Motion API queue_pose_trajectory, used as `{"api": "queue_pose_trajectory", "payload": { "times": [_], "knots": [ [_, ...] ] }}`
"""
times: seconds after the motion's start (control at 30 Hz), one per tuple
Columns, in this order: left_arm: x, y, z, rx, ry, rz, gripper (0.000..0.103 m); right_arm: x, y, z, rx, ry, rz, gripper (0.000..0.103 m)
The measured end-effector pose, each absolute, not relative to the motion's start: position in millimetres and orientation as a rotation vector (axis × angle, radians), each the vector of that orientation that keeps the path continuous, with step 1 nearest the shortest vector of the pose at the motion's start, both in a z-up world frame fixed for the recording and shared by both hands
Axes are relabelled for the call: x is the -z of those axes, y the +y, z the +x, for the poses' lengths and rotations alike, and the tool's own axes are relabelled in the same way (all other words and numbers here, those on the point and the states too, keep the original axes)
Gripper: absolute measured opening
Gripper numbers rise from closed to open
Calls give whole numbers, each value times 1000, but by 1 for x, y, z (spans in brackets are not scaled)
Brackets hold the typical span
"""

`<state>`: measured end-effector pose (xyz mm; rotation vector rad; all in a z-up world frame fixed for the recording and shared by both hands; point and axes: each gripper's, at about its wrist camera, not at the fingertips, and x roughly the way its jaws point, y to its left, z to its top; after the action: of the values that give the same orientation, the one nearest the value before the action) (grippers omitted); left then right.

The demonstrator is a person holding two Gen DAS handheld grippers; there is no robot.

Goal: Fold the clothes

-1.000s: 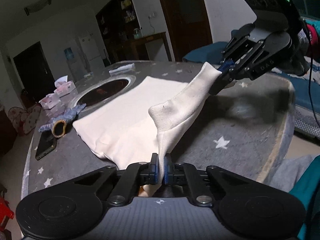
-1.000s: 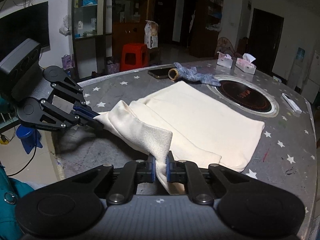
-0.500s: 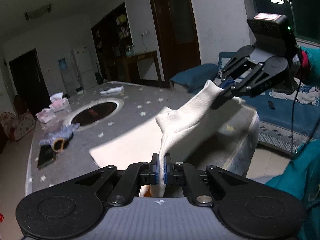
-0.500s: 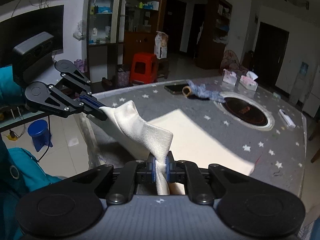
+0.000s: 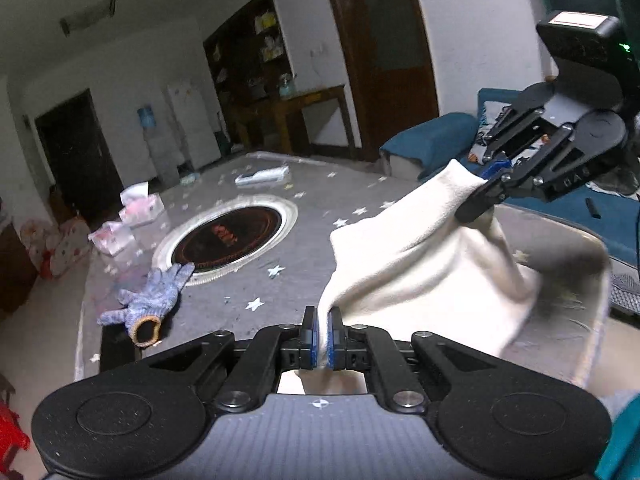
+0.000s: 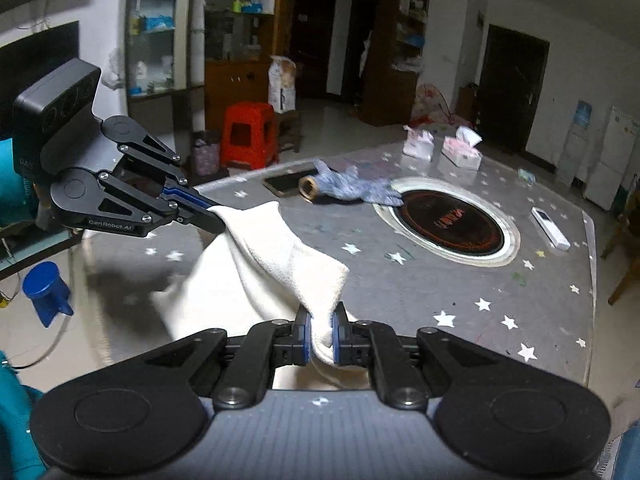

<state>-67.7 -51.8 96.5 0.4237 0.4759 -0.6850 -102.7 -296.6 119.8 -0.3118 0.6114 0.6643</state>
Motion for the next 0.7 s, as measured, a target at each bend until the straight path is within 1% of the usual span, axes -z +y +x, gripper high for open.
{"api": "queue_pose_trajectory", "payload": {
  "times": [0.13,0.33,0.43,0.5,0.53,0.57,0.6,0.7],
  "knots": [
    [-75,-66,-32,637,529,406,5,-98,-297,-66,-632,656,-290,8],
    [-43,-79,1,582,586,395,5,-57,-297,-27,-557,727,-247,8],
    [-31,-84,14,556,611,387,5,-37,-297,-14,-501,749,-221,10],
    [-24,-87,20,548,629,392,5,-28,-299,-9,-482,760,-189,14],
    [-21,-88,22,547,639,389,5,-29,-301,-9,-475,755,-178,15],
    [-19,-89,23,542,642,386,6,-29,-304,-9,-468,750,-167,19],
    [-19,-89,23,540,640,385,6,-30,-307,-10,-460,744,-156,22],
    [-19,-89,24,538,640,380,9,-38,-320,-20,-446,734,-138,22]
  ]
}}
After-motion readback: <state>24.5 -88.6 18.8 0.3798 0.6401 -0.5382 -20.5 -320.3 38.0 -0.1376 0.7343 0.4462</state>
